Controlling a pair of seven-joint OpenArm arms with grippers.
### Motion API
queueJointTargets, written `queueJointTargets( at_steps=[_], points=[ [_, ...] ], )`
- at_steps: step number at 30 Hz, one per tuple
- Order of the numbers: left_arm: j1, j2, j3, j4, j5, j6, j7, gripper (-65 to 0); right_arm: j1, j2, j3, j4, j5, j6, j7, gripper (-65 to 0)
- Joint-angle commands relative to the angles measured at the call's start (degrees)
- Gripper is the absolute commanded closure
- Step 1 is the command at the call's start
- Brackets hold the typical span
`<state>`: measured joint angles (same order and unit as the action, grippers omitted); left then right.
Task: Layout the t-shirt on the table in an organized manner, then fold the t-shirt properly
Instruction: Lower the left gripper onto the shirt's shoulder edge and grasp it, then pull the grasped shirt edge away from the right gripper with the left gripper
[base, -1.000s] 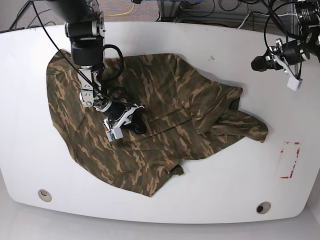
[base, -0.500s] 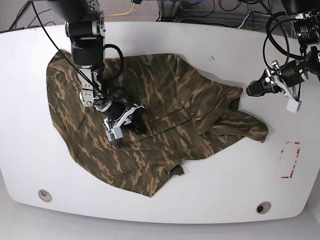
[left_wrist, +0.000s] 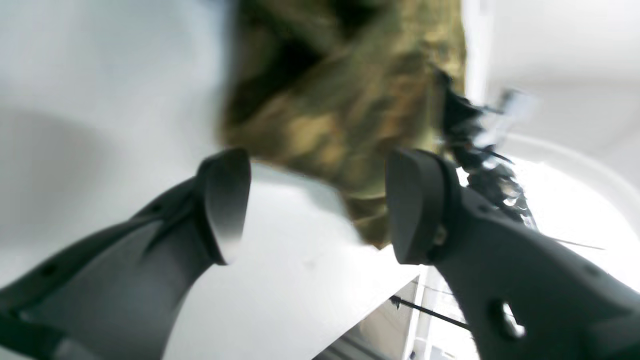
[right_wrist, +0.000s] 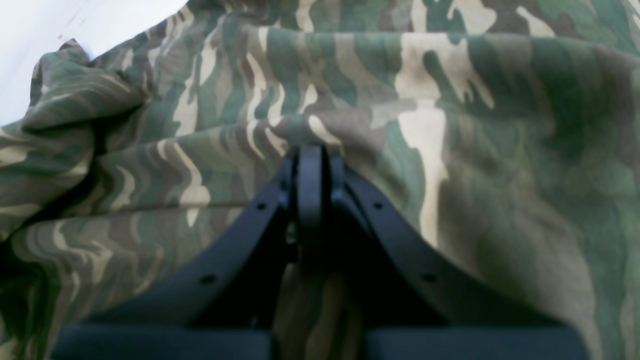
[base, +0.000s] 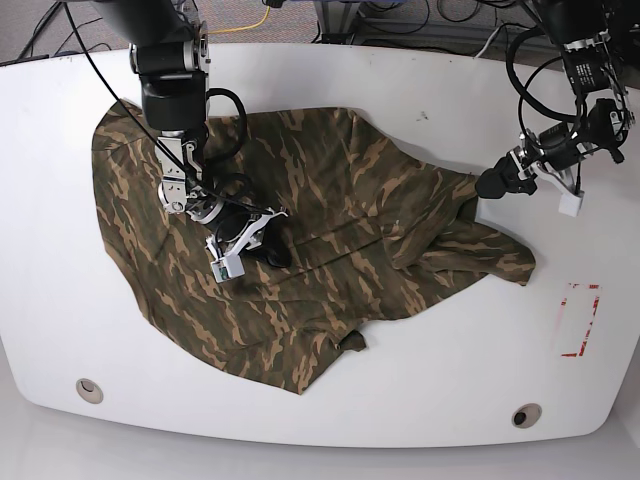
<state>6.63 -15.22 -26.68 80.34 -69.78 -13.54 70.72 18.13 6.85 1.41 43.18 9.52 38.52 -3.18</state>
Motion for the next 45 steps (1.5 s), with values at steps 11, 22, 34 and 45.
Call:
queueJointTargets(
  at_steps=[11, 22, 34, 45],
  points=[
    [-7.29, 0.59, 0.08, -11.90, -0.51, 4.79, -0.78, -45.1, -1.03, 0.66, -0.14, -0.41, -3.85, -3.14, -5.65, -2.7],
    [-11.95, 4.98, 0.17, -15.68, 1.69, 4.88, -1.14, -44.7, -1.82, 0.40, -0.14, 1.00, -3.85, -3.14, -5.57, -2.7],
    [-13.53, 8.67, 0.17, -15.32, 10.92, 4.71, -1.14, -28.3, -2.17, -0.21, -0.14, 1.09, -3.85, -3.14, -5.57, -2.7],
    [-12.92, 8.50, 0.17, -10.40, 11.01, 4.79, -0.96, -2.8, -2.26, -0.21, -0.14, 1.09, -3.85, -3.14, -5.57, -2.7]
  ],
)
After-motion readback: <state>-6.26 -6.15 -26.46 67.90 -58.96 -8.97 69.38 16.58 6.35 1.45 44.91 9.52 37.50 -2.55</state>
